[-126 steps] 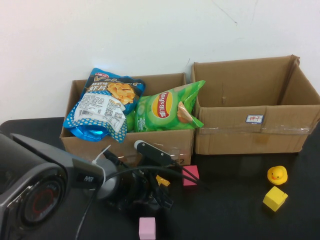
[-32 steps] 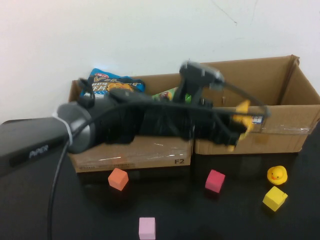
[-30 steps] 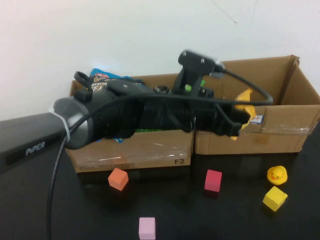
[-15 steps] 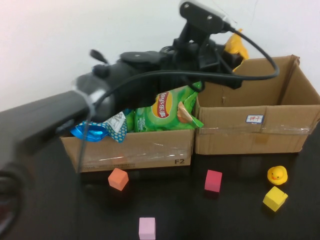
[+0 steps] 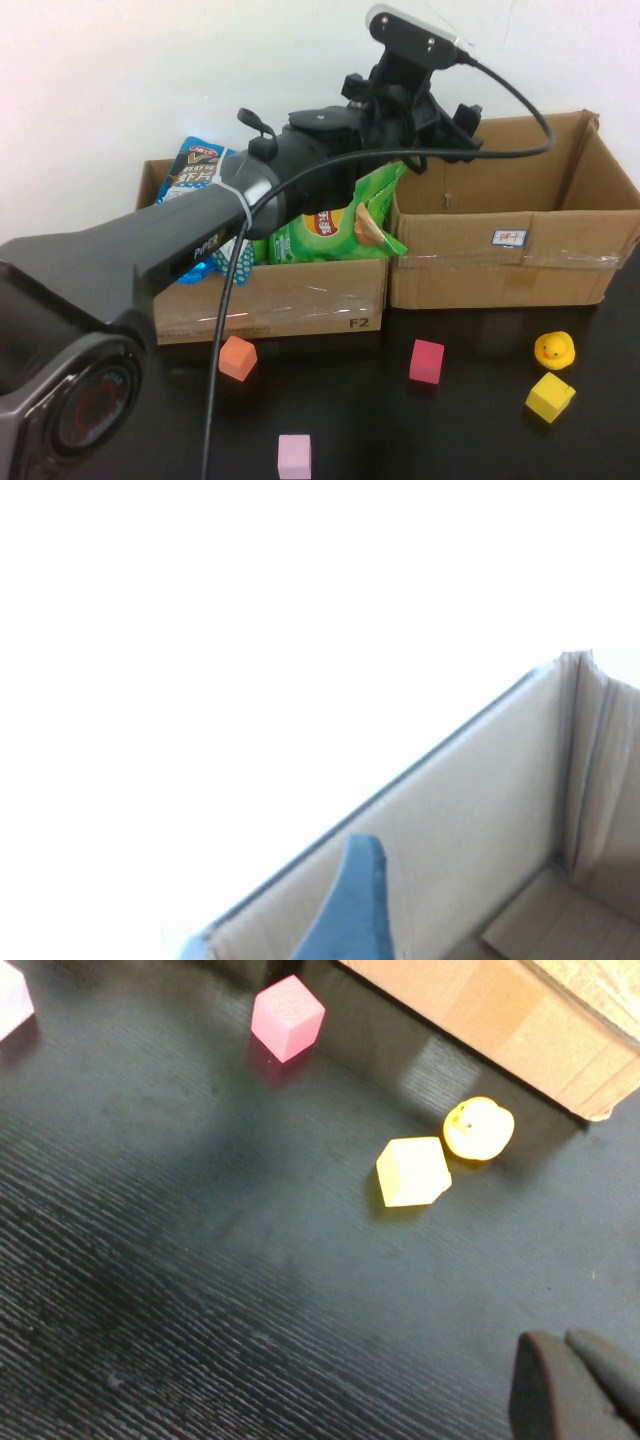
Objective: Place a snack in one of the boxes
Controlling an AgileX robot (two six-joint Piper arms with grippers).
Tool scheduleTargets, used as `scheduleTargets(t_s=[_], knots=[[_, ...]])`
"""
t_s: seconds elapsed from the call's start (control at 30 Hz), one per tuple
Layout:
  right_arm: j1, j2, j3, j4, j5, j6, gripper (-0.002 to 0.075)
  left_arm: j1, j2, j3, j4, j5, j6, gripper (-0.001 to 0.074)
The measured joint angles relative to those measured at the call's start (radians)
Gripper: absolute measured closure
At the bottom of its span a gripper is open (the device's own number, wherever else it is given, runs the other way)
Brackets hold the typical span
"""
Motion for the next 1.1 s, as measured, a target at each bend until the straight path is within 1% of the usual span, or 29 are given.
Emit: scheduleTargets(t_s=[0.07, 0.13, 0.23, 0.33, 0.37, 0.4, 0.47, 0.53, 0.63, 0.87, 0.97, 1.1], knots=[[0.0, 0.0, 0.0, 0.0, 0.0, 0.0, 0.0727, -0.013, -0.015, 0.0, 0.0, -0.028, 0.007, 0.0155], [0.0, 0.0, 0.0, 0.0, 0.0, 0.0, 0.0727, -0.033, -0.038, 0.0, -0.003, -0.091, 0.039, 0.0225], [0.0, 0.0, 0.0, -0.002, 0.0, 0.0, 0.0727, -0.084, -0.084, 0.0, -0.013, -0.295, 0.189, 0.0389], [0.0, 0.0, 0.0, -0.002, 0.0, 0.0, 0.0727, -0.148, -0.136, -0.002, -0.026, -0.526, 0.376, 0.0602], [0.0, 0.0, 0.0, -0.002, -0.002, 0.0, 0.0727, -0.169, -0.149, -0.004, -0.031, -0.594, 0.437, 0.0648], [0.0, 0.0, 0.0, -0.002, -0.006, 0.0, 0.0727, -0.186, -0.161, -0.005, -0.035, -0.648, 0.489, 0.0679], [0.0, 0.0, 0.0, -0.002, -0.012, 0.0, 0.0727, -0.207, -0.178, -0.007, -0.04, -0.709, 0.542, 0.071], [0.0, 0.0, 0.0, -0.002, -0.015, 0.0, 0.0727, -0.214, -0.196, -0.007, -0.049, -0.732, 0.558, 0.0724], [0.0, 0.0, 0.0, -0.002, -0.015, 0.0, 0.0727, -0.215, -0.228, -0.007, -0.057, -0.749, 0.564, 0.0731], [0.0, 0.0, 0.0, -0.004, -0.018, 0.0, 0.0727, -0.215, -0.38, -0.007, -0.06, -0.895, 0.554, 0.0735], [0.0, 0.0, 0.0, -0.004, -0.024, 0.0, 0.0727, -0.215, -0.466, -0.007, -0.063, -0.88, 0.554, 0.0736], [0.0, 0.0, 0.0, -0.004, -0.03, 0.0, 0.0727, -0.215, -0.581, -0.008, -0.063, -0.752, 0.522, 0.0736]])
